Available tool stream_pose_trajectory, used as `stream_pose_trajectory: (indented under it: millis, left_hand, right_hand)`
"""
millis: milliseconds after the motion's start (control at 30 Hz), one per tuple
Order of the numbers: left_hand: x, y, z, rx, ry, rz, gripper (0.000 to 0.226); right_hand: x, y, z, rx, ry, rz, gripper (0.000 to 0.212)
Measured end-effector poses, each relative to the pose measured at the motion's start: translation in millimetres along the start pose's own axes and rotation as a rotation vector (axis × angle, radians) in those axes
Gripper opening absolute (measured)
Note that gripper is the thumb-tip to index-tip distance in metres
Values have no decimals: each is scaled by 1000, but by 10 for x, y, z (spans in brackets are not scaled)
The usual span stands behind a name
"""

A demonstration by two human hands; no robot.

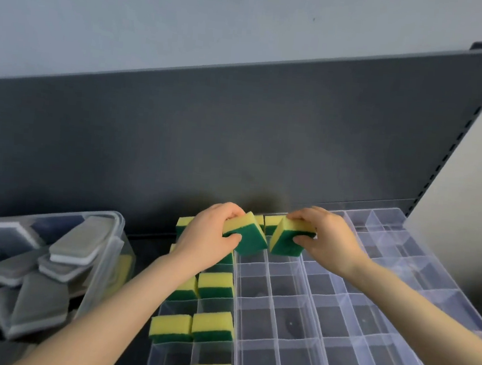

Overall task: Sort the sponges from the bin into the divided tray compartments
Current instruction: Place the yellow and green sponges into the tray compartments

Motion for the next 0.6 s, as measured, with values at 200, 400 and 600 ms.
stream_pose_trajectory:
  millis: [200,400,600]
  left_hand:
    - [26,37,-87,50,46,-31,39]
    - [47,45,-141,122,101,-59,41]
    - [78,3,-226,162,153,-85,41]
  right_hand:
    - [-11,4,-146,-43,30,-8,40]
    - [-20,0,-215,-97,85,-12,40]
    - [16,-21,-311,-130,126,-6,40]
Point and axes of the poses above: each hand's wrist, its own x-axis towards the middle knuckle, its own z-axis out of the back of the hand, y = z × x, the point moved 5 cm from there along x, towards the middle knuckle, and after that the axes turned 4 degrees about -x, right-handed, at the moved point
